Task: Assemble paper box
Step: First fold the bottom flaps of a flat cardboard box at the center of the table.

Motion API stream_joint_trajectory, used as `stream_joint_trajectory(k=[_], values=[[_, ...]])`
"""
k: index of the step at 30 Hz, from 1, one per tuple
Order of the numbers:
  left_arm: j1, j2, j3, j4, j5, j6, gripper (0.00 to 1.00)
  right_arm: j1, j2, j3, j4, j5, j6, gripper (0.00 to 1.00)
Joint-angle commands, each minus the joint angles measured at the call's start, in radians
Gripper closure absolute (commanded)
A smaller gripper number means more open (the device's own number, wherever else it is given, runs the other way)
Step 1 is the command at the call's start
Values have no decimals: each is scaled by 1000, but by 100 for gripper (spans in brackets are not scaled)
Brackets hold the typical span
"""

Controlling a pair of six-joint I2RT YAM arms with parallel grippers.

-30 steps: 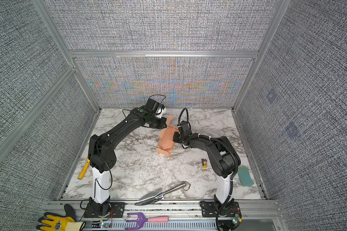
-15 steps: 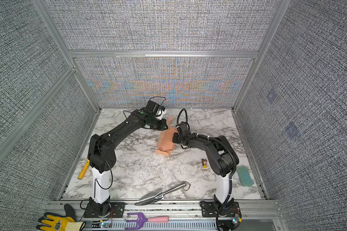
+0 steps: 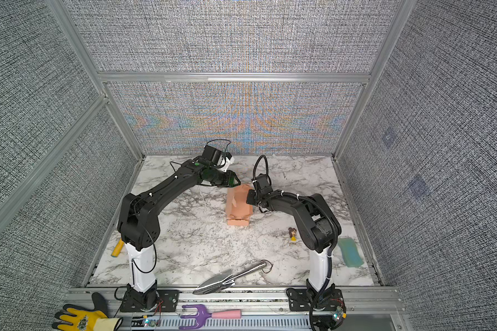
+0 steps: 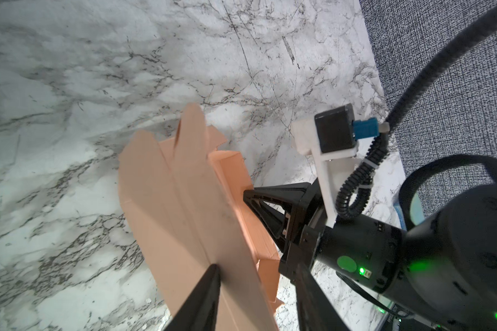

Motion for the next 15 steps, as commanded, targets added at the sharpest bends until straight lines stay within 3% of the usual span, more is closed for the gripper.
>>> stream_joint_trajectory(k=[1, 15], values=[[8, -9, -31, 64, 48, -8, 52, 1, 7, 9, 4, 0, -4, 94], [41, -119, -186, 178, 94, -38, 39, 0, 5, 7, 9, 4, -6, 99]])
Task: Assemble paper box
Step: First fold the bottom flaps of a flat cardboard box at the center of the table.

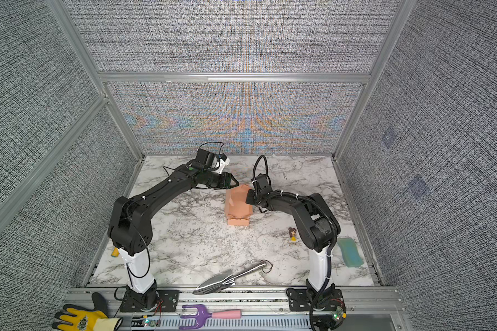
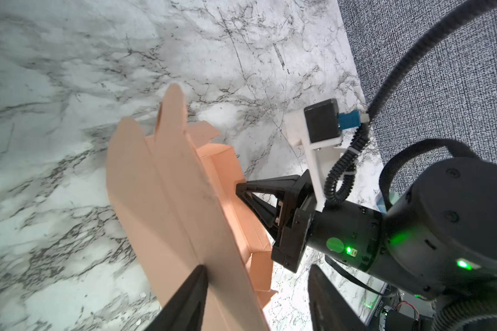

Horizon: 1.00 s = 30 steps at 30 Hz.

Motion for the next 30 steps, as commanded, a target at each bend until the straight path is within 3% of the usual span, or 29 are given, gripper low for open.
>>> stream_joint_trajectory(k=[1, 13, 22, 25, 30], values=[[20, -32, -48, 82, 48, -20, 38, 0, -5, 5, 0, 7, -5, 98], [93, -134, -280, 330, 187, -96, 33, 6, -4, 15, -4, 6, -7, 99], [101, -152, -316, 447, 259, -153, 27, 8, -12, 9, -4, 9, -7, 98], [107, -163, -329, 473, 265, -176, 28, 8, -15, 6, -4, 8, -9, 99], [124, -176, -358, 514, 269, -216, 41, 8, -21, 1, 0, 8, -10, 98]])
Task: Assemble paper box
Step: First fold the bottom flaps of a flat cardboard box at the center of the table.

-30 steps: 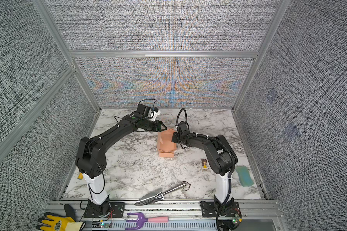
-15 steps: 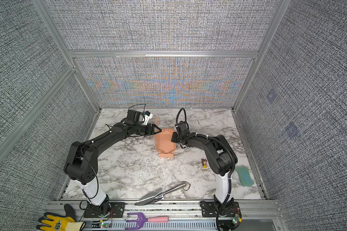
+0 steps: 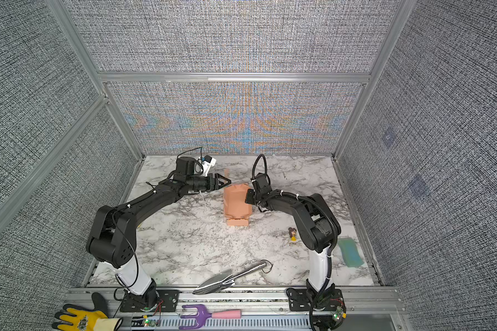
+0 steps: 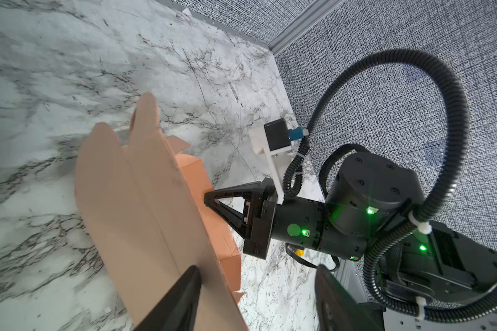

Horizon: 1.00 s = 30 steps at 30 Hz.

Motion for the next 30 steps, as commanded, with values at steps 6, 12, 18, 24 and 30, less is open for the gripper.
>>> stream_joint_trajectory(k=[6, 12, 18, 24, 30], values=[[13, -10, -40, 129, 46, -73, 58, 3, -11, -8, 11, 7, 2, 98], [22, -11, -57, 183, 67, -102, 71, 3, -14, -10, 11, 9, 2, 98], [31, -7, -82, 219, 80, -120, 79, 5, -11, -10, 11, 9, 2, 98], [38, 1, -99, 209, 67, -103, 90, 5, -17, -7, 9, 10, -3, 98], [42, 18, -118, 214, 65, -94, 98, 5, -21, -4, 3, 13, -9, 98]])
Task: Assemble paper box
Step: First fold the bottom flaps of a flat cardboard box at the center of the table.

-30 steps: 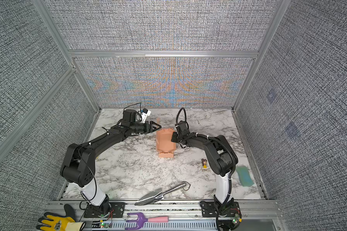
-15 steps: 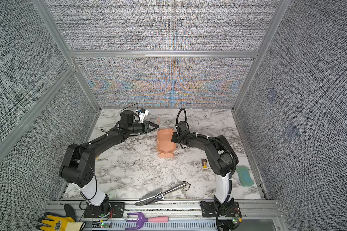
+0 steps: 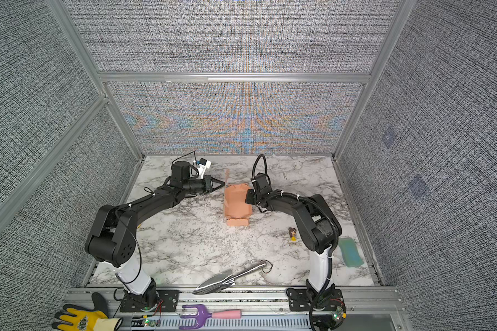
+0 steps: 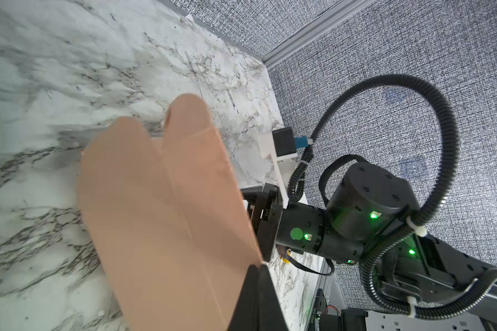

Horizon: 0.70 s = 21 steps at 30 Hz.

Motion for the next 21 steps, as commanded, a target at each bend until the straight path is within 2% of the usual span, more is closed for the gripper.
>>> stream_joint_trajectory(k=[1, 21], values=[[1, 8, -4, 22, -3, 17, 98, 2, -12, 4, 2, 13, -6, 98], [14, 86, -96, -42, -69, 117, 97, 2, -11, 5, -5, 18, -10, 98]])
